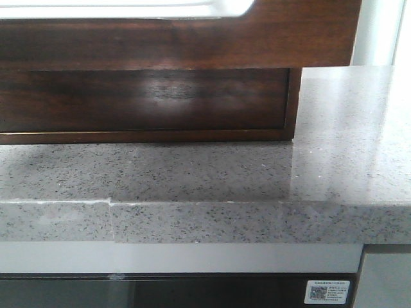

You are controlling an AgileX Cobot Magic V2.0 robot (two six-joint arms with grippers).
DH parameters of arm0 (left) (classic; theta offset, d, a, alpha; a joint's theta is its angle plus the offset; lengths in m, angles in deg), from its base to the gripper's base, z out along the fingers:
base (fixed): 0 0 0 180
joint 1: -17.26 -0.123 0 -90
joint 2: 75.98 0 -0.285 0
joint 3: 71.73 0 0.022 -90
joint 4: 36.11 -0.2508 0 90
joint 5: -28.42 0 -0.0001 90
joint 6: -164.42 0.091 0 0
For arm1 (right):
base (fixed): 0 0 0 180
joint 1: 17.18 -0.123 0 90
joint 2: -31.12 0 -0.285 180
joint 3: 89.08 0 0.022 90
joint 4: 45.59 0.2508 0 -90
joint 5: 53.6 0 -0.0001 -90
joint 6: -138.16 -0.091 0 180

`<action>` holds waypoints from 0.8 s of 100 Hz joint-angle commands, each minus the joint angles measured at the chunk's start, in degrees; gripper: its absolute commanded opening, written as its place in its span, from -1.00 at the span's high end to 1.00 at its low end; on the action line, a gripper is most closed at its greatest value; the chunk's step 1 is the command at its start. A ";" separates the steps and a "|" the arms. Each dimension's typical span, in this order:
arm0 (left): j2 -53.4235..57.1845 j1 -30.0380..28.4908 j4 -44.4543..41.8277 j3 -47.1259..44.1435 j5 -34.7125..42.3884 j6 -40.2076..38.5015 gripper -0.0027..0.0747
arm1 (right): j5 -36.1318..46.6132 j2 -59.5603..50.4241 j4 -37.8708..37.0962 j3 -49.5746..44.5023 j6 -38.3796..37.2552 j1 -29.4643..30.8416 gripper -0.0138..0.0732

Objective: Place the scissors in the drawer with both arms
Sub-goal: 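Lower the right gripper over the grey-orange scissors and grasp them, then carry the scissors with the right gripper over the open drawer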

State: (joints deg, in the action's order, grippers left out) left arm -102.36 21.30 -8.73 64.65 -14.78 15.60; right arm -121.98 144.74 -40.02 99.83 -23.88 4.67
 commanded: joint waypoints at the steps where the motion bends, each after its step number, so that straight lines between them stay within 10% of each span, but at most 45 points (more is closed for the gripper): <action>1: -0.75 0.32 1.63 1.94 4.13 -0.67 -0.02 | -0.66 -2.50 -0.01 1.78 0.65 0.13 0.66; 80: -0.75 0.32 1.63 1.94 4.02 -0.67 -0.02 | 2.65 -14.24 2.26 2.53 2.36 -0.22 0.66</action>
State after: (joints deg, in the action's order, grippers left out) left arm -102.36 21.30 -8.73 64.65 -14.78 15.60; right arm -121.25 136.15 -39.35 100.41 -23.17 4.63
